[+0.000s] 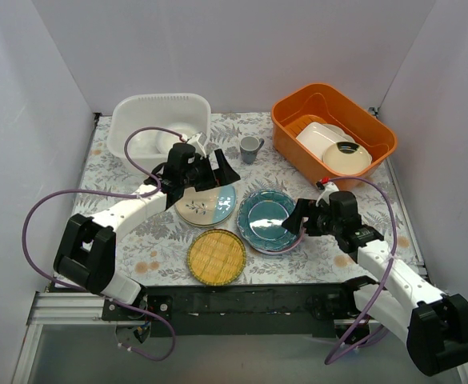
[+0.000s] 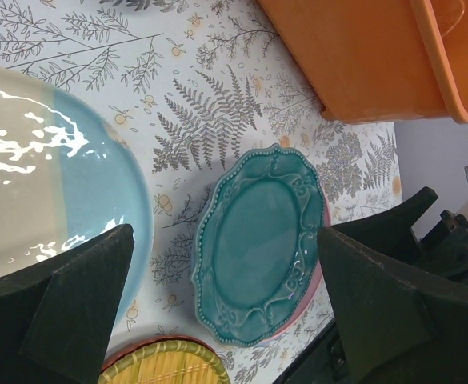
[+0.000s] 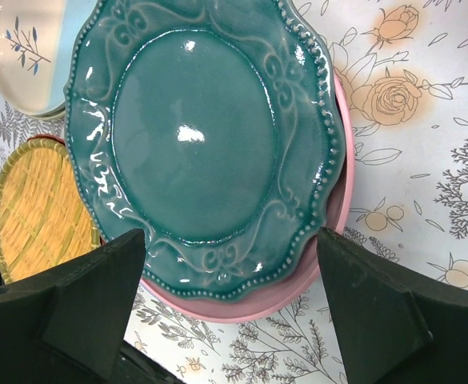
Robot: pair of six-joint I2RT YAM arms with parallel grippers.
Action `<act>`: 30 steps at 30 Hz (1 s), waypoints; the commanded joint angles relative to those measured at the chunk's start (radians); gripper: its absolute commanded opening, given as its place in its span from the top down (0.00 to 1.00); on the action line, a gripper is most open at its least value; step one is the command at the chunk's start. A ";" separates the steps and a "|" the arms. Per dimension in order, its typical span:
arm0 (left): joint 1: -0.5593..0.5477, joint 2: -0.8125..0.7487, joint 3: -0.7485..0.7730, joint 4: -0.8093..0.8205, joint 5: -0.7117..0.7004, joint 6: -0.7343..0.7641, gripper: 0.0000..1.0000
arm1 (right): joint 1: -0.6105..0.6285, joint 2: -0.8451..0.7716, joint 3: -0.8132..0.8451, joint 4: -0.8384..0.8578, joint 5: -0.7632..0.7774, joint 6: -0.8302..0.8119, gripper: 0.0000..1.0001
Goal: Place the plates into the plastic bin on the countertop
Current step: Pick up the plate at the center of the board.
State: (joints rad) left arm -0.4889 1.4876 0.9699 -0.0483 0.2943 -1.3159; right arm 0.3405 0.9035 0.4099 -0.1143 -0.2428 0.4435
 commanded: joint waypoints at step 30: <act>-0.054 0.003 -0.146 0.042 0.132 0.030 0.03 | 0.106 0.224 0.078 -0.022 0.165 -0.006 0.08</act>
State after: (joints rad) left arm -0.5323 1.5021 0.8429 -0.0219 0.3763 -1.2922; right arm 0.4301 1.1030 0.4870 -0.0921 -0.0959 0.4400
